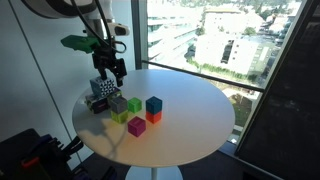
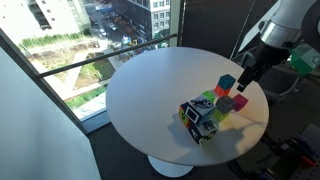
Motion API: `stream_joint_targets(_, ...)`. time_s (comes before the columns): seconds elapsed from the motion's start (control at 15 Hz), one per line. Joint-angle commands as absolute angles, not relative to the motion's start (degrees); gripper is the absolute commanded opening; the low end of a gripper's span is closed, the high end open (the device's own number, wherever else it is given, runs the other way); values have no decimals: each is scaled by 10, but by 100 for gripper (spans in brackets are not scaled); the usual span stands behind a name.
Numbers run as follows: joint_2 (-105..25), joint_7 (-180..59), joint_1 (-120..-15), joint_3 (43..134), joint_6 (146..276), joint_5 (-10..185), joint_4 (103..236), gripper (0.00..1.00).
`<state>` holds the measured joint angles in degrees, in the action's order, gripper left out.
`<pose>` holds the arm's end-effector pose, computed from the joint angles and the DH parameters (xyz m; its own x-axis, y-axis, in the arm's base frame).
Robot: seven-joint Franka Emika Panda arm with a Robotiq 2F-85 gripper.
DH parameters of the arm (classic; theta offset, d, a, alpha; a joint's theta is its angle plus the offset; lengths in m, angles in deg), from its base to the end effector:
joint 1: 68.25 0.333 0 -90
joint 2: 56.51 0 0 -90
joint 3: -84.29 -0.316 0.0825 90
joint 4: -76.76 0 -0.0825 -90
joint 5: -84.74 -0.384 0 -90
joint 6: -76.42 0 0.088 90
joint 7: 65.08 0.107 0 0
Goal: Put the purple block on the blue block
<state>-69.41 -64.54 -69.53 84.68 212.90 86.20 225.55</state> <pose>0.4253 -0.0126 0.3351 0.9997 -0.0199 0.0103 -0.0201 -0.9997 0.0161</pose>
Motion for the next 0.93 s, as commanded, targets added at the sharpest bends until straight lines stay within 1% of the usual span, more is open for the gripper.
stream_joint_targets(0.0, -671, -627, -692, 840, 2165, 866, 2265, 100)
stream_joint_targets(0.87, -570, -595, -679, 824, 2220, 884, 2229, 100)
